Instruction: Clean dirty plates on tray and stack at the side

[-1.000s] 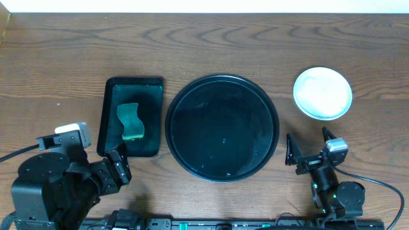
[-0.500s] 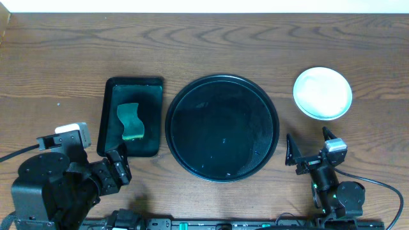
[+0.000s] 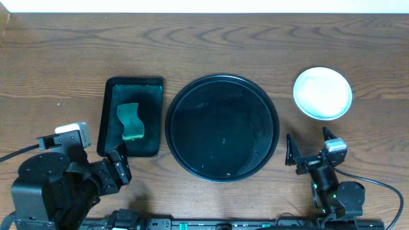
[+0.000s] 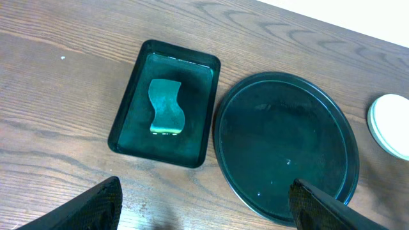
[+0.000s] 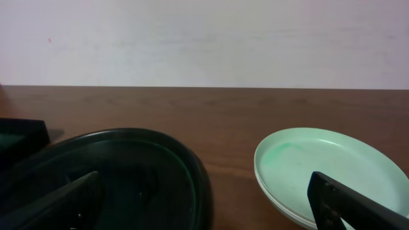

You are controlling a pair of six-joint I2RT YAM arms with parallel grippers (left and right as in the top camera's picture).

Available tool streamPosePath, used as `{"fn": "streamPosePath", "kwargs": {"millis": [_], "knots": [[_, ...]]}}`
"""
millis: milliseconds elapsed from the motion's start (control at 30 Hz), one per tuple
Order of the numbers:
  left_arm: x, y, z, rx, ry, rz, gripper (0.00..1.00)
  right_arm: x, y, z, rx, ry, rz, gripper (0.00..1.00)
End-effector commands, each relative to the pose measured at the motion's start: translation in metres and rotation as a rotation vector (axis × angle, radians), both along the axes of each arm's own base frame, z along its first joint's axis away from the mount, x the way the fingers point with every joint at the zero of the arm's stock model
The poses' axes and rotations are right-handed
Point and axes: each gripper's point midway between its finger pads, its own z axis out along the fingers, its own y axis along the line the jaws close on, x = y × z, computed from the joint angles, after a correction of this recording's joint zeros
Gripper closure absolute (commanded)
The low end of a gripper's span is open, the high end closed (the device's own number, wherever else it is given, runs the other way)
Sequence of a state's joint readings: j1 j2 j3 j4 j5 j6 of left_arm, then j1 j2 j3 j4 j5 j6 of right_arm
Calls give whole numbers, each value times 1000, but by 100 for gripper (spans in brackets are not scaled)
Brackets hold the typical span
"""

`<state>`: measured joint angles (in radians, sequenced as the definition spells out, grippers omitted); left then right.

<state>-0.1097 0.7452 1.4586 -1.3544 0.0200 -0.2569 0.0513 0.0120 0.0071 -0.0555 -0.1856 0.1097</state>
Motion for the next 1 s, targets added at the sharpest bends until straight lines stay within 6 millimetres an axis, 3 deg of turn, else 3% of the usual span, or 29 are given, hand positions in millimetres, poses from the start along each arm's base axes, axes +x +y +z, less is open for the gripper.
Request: {"fn": "streamPosePath", "kwargs": {"millis": [0,733,967], "knots": [[1,0,3,12,-6,-8,17,0,0,0,-10,-3,3,1],[3,6,5,34,-19,17,17,0,0,0,-10,-3,3,1],[49,9,20,39,-208,59,16,0,0,0,-10,-3,3,1]]}}
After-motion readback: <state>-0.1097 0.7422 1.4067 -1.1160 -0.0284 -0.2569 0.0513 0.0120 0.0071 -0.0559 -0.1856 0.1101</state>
